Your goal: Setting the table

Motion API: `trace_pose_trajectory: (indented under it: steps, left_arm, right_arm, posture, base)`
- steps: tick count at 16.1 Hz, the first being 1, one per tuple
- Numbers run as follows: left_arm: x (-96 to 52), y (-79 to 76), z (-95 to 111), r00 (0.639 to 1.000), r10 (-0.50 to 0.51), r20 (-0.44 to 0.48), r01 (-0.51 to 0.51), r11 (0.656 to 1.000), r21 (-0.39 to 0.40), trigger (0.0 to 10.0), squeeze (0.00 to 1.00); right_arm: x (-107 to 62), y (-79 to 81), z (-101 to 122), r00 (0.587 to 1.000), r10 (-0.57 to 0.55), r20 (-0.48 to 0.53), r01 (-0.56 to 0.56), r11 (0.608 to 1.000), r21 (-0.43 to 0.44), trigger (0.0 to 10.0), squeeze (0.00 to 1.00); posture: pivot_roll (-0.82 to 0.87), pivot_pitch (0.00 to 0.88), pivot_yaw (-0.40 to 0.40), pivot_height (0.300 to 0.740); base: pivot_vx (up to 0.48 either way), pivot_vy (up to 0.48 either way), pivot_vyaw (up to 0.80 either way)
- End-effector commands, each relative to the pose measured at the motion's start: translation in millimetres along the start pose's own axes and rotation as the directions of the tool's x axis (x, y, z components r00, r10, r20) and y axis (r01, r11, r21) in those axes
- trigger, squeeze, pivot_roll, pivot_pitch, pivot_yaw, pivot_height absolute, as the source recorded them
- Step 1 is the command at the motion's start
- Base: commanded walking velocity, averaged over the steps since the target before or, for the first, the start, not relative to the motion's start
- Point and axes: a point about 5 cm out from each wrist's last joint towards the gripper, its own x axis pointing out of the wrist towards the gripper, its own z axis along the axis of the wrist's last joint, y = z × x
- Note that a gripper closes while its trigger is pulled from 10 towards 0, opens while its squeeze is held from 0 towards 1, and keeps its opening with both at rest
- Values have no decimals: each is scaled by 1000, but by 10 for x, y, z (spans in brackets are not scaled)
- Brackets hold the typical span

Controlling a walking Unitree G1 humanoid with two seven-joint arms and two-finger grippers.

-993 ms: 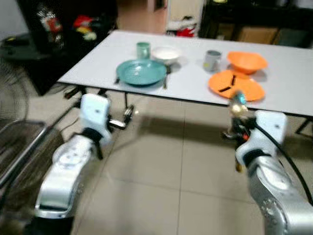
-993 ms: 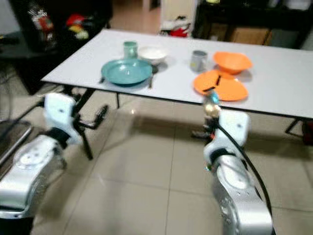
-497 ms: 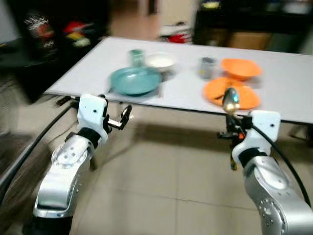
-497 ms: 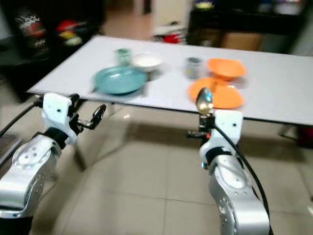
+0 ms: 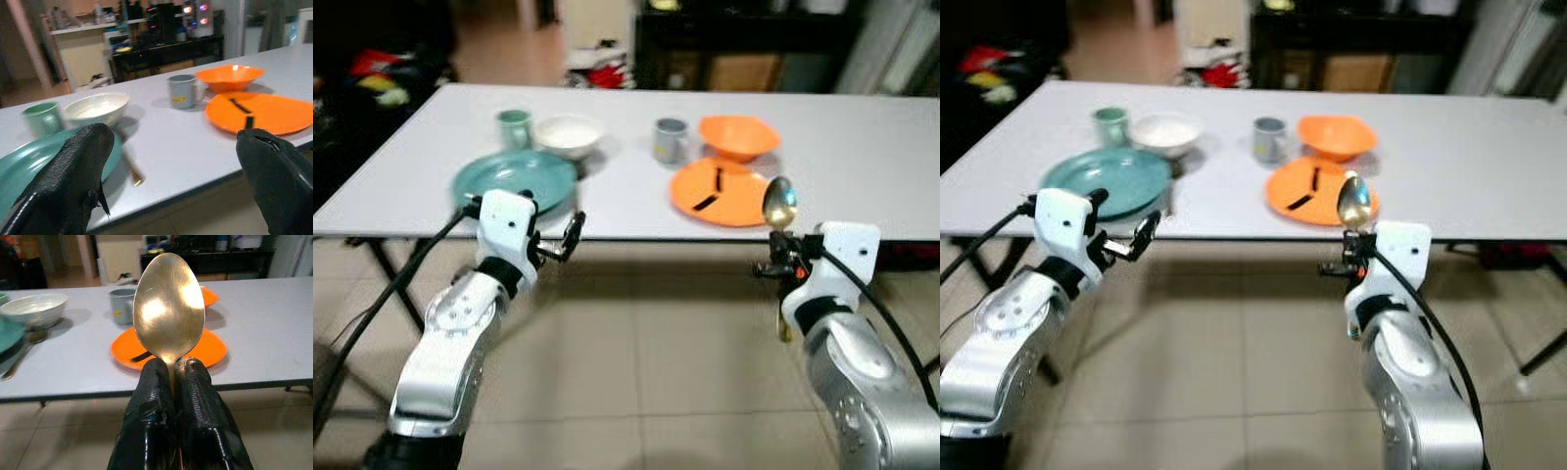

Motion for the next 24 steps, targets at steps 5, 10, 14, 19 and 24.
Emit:
trace_pose_trajectory:
  steps: [5,10,14,19,24]
  left_arm:
    - [30,-77,53,999,-41,20,41,999,-1,10000,0]
    - [32,-87,57,999,-48,22,48,999,0,10000,0]
    - [33,-83,53,998,-51,21,51,999,1,10000,0]
    - [34,-96,52,998,-57,22,57,998,2,10000,0]
    - [26,-88,36,999,-50,19,50,999,3,10000,0]
  right_arm:
    - [-31,-33,2,1000,-24,-7,24,1000,6,10000,0]
    - [-37,-26,-6,1000,-25,-15,25,1000,16,10000,0]
    - [-35,-16,-13,999,-25,-20,25,1000,18,10000,0]
    - [-29,-9,-34,999,-17,-42,18,1000,18,10000,0]
    - [3,13,-70,997,31,-76,-31,999,8,10000,0]
  posture:
    - [-7,0,15,740]
    - [-8,0,16,740]
    - [-7,0,15,740]
    - [-8,0,12,740]
    - [-3,0,3,740]
  base:
    - [338,0,0]
    - [339,0,0]
    - [338,0,-788]
    - [337,0,0]
    - [337,0,0]
